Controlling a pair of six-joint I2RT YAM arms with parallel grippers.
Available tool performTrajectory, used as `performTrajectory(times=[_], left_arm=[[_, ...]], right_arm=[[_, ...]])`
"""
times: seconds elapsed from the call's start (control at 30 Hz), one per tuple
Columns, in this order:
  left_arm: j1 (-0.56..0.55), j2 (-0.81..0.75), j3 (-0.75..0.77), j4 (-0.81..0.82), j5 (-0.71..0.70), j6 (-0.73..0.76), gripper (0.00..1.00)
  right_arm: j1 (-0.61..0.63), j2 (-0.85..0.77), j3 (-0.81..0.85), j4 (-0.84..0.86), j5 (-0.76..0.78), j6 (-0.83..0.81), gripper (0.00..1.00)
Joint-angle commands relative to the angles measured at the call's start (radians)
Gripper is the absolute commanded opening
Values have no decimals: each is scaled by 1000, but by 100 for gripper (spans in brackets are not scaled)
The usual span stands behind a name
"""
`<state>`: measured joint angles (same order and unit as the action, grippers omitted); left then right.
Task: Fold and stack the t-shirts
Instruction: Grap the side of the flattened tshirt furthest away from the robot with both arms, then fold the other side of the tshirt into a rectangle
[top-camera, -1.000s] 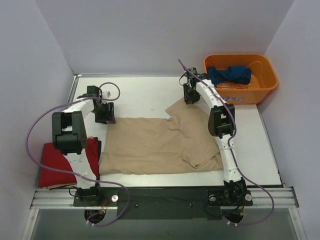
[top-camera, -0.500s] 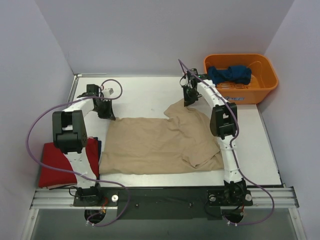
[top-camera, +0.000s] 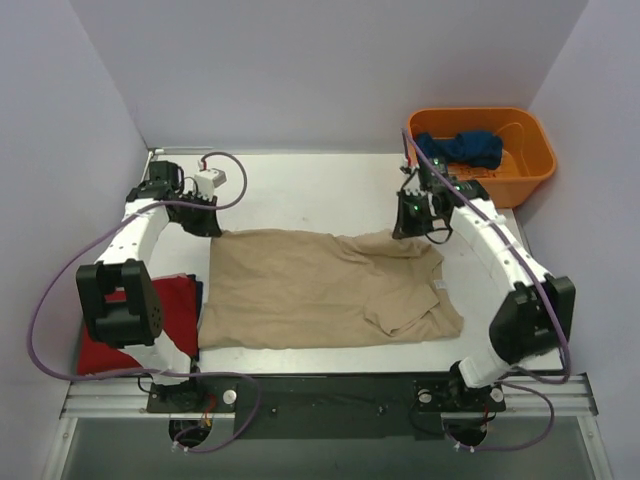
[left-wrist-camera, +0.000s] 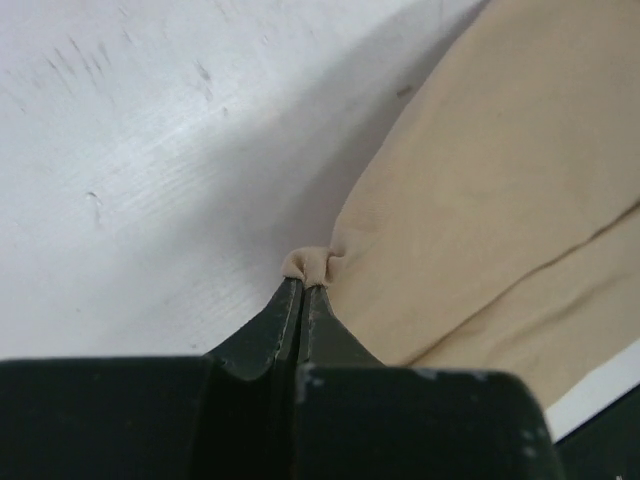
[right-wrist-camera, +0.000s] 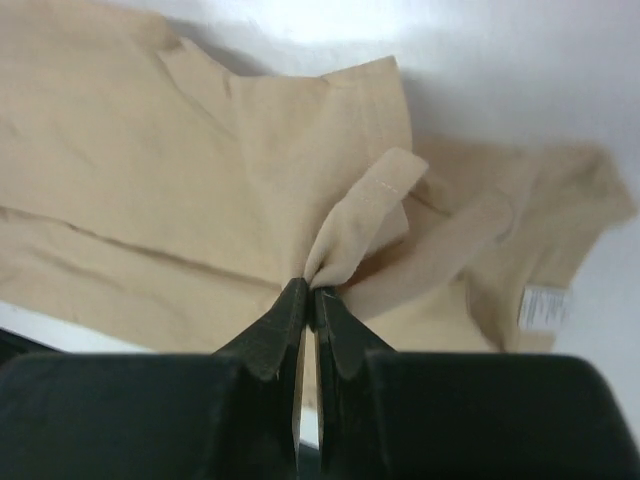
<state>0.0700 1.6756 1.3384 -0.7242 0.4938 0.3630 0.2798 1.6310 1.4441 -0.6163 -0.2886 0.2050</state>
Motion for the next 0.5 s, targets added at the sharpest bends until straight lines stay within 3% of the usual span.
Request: performTrajectory(times=[0.0,0.17,0.27,0.47], left_arm=[[13,-60,-16,-211,57,217,0],[16,-85,-36,-357,57,399,0],[17,-91,-105,-327,-6,465,0],[19,-80,-148,-265,-115,516,0]], right_arm=[[-77,-208,-232,-59,-14,57,0],[-168,-368,-456,-109,-63,86,0],[-243,-413,-542,-105,-80,85,0],[-269,-372,-596,-92,-49,76,0]])
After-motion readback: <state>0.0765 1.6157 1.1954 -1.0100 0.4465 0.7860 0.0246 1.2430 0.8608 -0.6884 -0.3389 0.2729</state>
